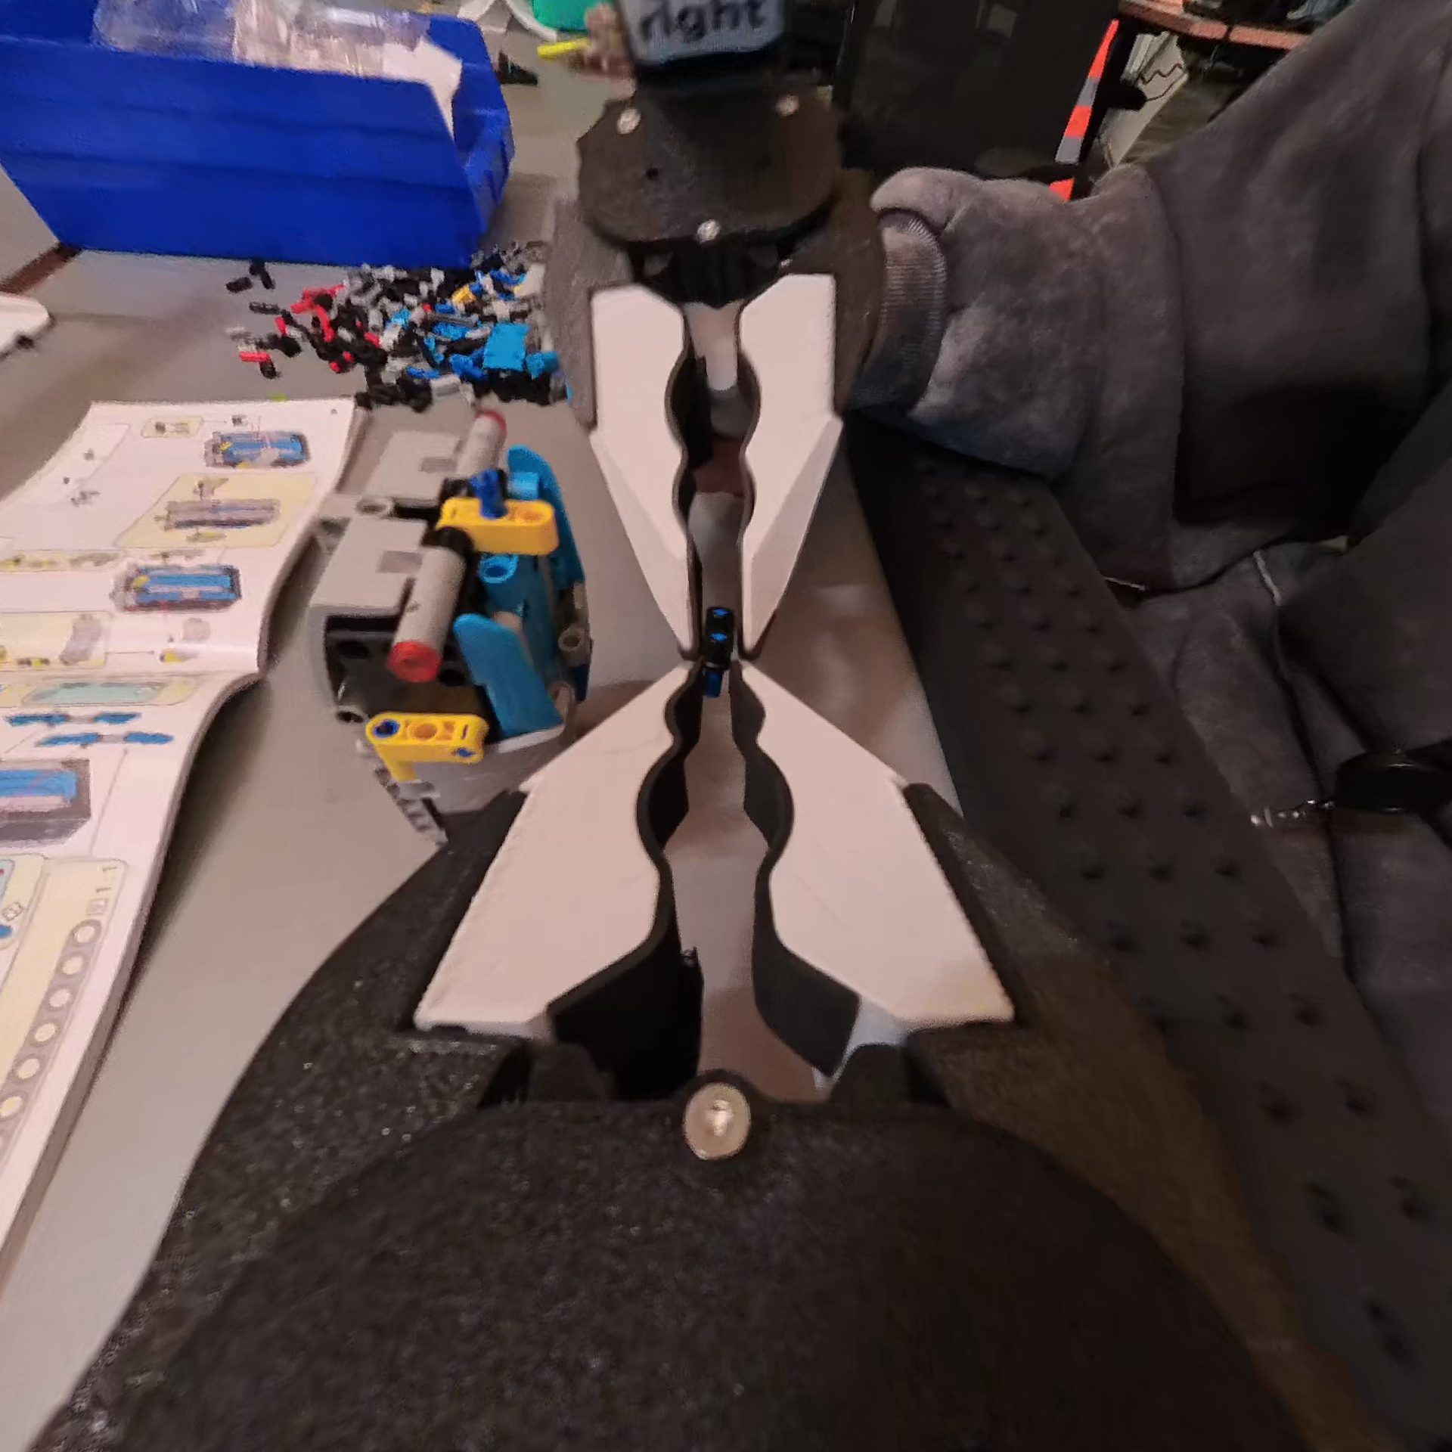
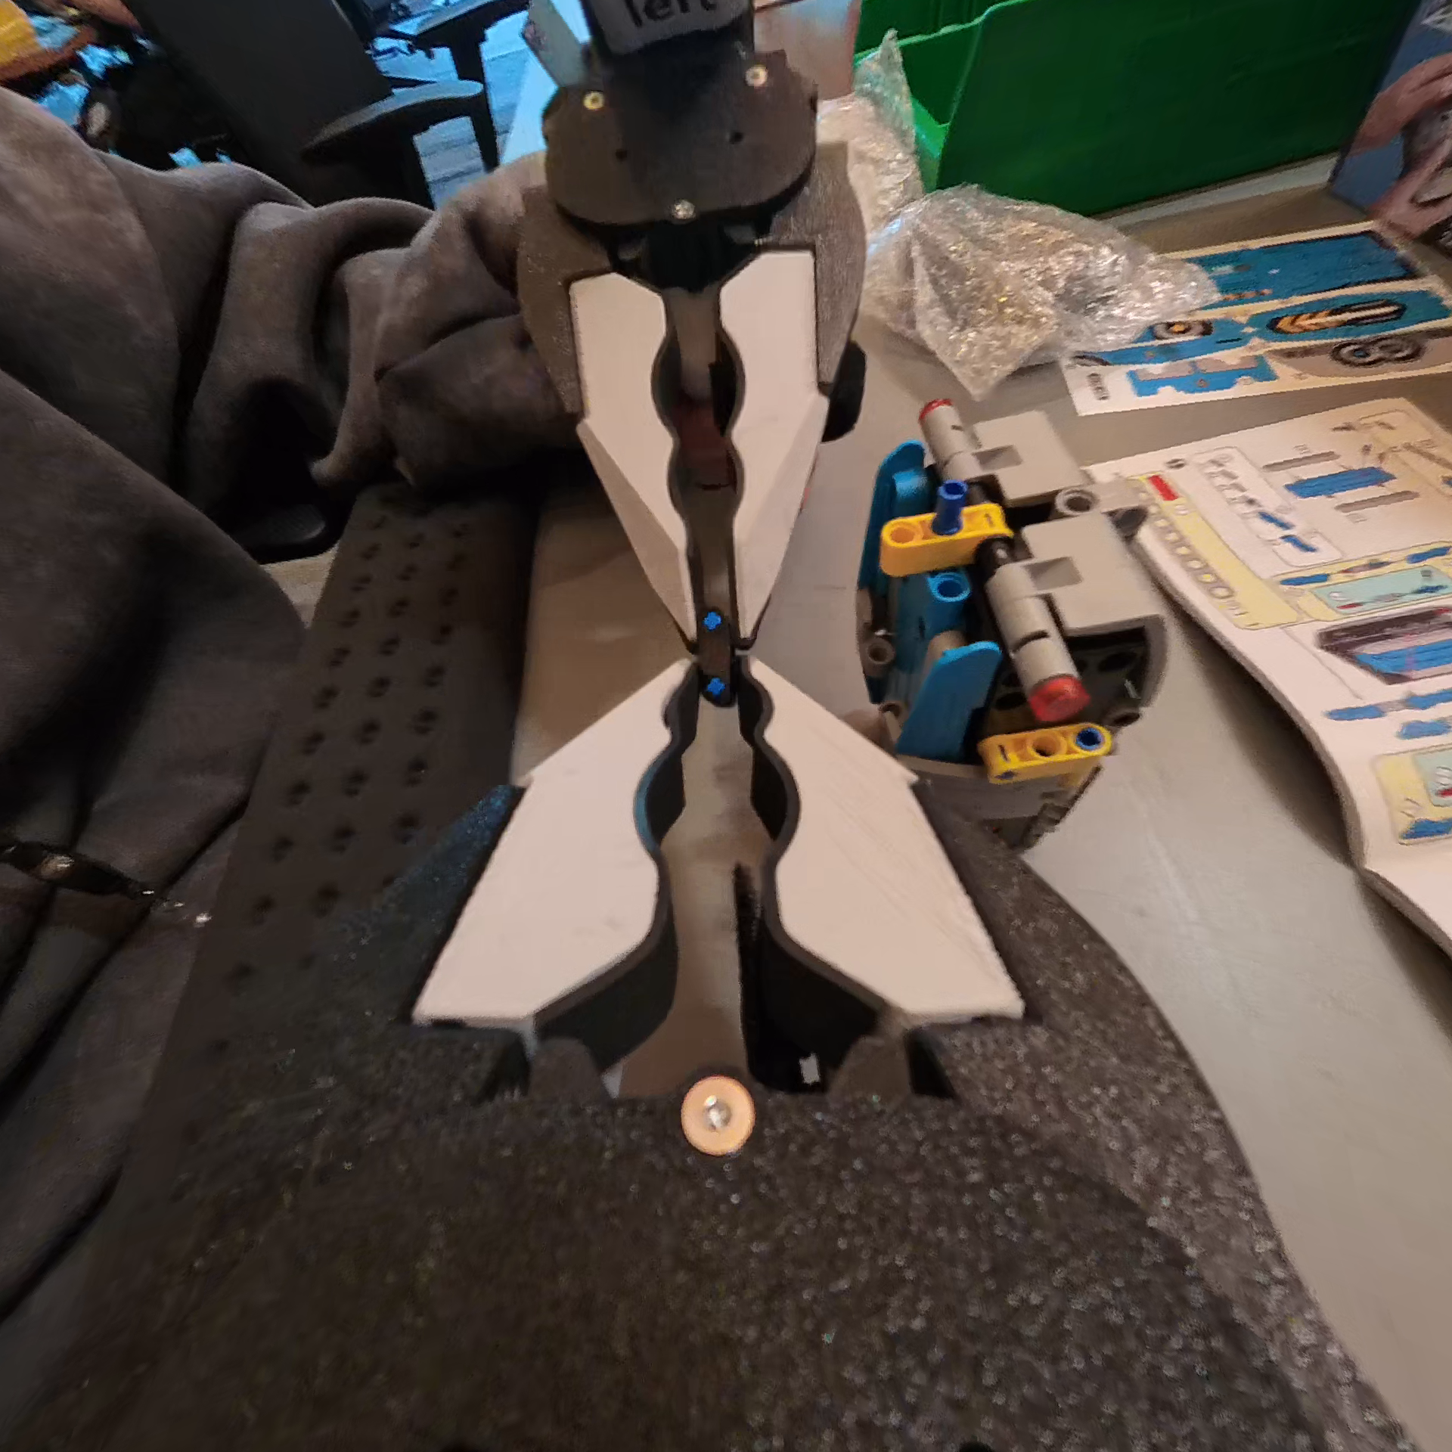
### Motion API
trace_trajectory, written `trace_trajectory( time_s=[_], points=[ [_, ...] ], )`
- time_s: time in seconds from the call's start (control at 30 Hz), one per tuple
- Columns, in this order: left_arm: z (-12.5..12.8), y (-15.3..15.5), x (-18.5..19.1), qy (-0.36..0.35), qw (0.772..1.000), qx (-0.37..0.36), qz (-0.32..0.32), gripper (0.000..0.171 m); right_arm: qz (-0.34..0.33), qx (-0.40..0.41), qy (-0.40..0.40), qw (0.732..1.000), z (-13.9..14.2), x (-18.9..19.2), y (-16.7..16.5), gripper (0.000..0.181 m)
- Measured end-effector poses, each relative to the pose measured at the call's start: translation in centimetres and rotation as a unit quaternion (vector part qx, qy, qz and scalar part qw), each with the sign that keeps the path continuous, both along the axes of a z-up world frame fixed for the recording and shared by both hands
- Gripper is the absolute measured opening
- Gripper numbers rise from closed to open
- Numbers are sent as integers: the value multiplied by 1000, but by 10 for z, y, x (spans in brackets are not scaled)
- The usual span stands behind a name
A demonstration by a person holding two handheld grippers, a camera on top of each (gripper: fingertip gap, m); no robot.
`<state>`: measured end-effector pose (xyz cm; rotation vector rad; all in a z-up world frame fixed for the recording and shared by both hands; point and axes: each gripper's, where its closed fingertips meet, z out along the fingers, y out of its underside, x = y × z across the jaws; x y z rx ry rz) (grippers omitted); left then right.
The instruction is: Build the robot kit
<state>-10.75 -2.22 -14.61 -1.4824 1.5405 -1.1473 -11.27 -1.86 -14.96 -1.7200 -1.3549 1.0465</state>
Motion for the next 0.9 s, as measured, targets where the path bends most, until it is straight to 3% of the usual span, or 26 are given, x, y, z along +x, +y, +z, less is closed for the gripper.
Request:
trace_trajectory(
  time_s=[0.17,0.5,0.6,0.7,0.83,0.9],
  points=[
    [-1,9,-3,-1,999,-29,14,5,-24,94,2,995,15,7,6,16],
    [-7,6,2,9,1000,-11,16,6,-25,97,-68,993,-2,6,8,6],
    [4,7,-9,5,1000,-11,9,32,-36,96,-47,994,10,9,12,6],
    [17,15,-29,-2,1000,-22,14,33,-63,141,-75,985,17,15,22,6],
    [-2,61,-32,14,993,33,113,67,-65,219,-166,959,16,9,28,6],
    [-10,57,-19,5,995,14,95,89,-64,241,-207,946,14,7,32,6]
  ],
)
